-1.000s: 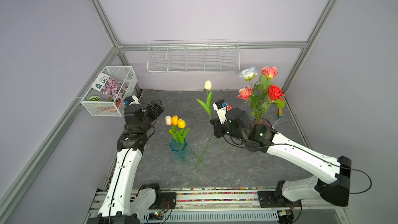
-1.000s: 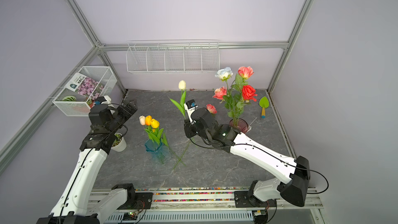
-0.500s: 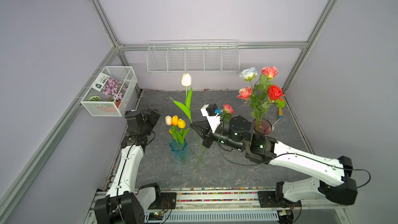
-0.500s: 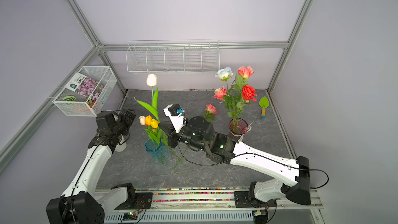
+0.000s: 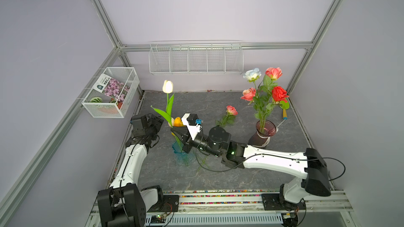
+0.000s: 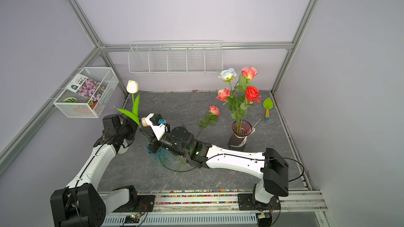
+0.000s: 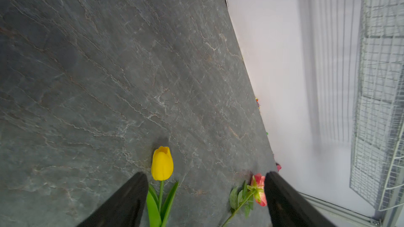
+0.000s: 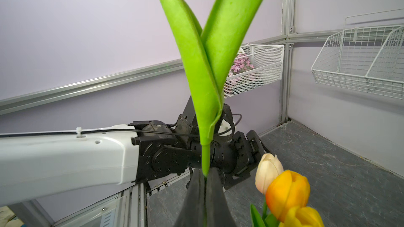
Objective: Arrange the flowers in different vases according to their variety
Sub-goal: Insert the flower into the vase.
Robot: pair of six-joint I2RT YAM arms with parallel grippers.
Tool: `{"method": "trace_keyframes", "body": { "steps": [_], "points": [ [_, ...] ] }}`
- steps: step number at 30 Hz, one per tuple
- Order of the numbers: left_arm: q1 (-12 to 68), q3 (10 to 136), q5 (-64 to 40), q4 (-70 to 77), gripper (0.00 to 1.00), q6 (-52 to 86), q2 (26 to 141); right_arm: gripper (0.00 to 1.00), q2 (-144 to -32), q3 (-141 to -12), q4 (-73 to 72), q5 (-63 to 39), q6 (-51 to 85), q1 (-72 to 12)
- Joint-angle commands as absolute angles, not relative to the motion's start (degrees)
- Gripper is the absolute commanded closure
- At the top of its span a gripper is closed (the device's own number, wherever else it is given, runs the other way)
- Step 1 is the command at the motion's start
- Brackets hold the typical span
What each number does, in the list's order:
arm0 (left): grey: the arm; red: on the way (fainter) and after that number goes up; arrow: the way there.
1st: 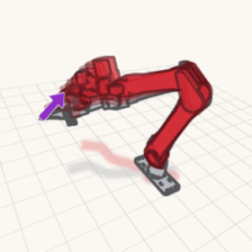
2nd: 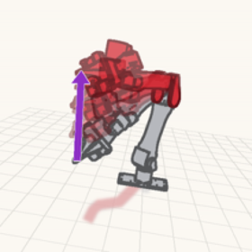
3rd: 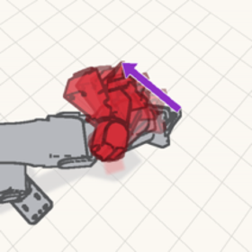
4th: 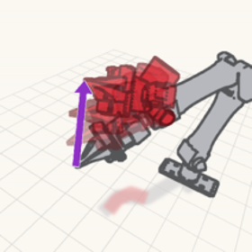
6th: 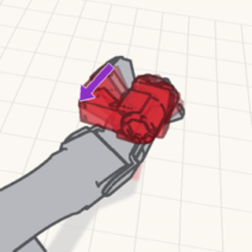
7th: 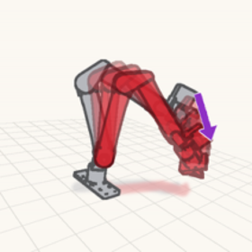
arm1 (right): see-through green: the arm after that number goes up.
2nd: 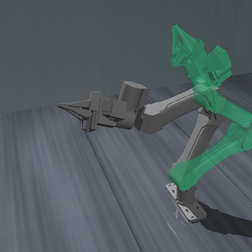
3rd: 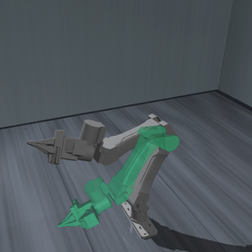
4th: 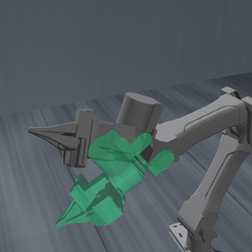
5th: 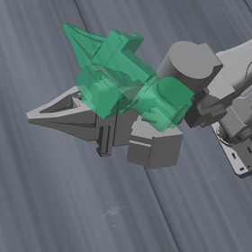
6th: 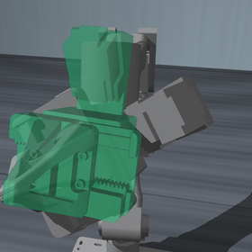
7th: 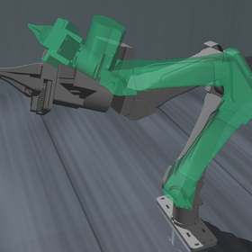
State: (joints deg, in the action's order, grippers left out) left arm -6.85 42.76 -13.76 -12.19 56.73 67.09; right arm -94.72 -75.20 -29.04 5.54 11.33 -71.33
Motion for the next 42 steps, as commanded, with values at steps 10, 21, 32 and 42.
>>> {"method": "trace_keyframes", "body": {
  "steps": [10,21,32,42],
  "points": [
    [-7.1,40.7,-15.2,-11.1,0.21,56.6,67.3,1.0,-101.4,-74.3,-42.0,13.1,3.4,-72.7],
    [-4.5,42.8,-13.2,-13.7,0.22,56.7,69.7,1.0,-100.4,-65.4,-47.4,17.8,4.7,-74.6],
    [0.1,46.0,-9.2,-17.9,0.24,57.8,74.0,0.71,-98.0,-60.8,-46.3,19.9,8.3,-76.2],
    [1.9,47.8,-10.5,-20.6,0.28,60.0,78.9,0.51,-88.3,-57.4,-36.4,19.2,12.3,-76.3]
  ]
}}
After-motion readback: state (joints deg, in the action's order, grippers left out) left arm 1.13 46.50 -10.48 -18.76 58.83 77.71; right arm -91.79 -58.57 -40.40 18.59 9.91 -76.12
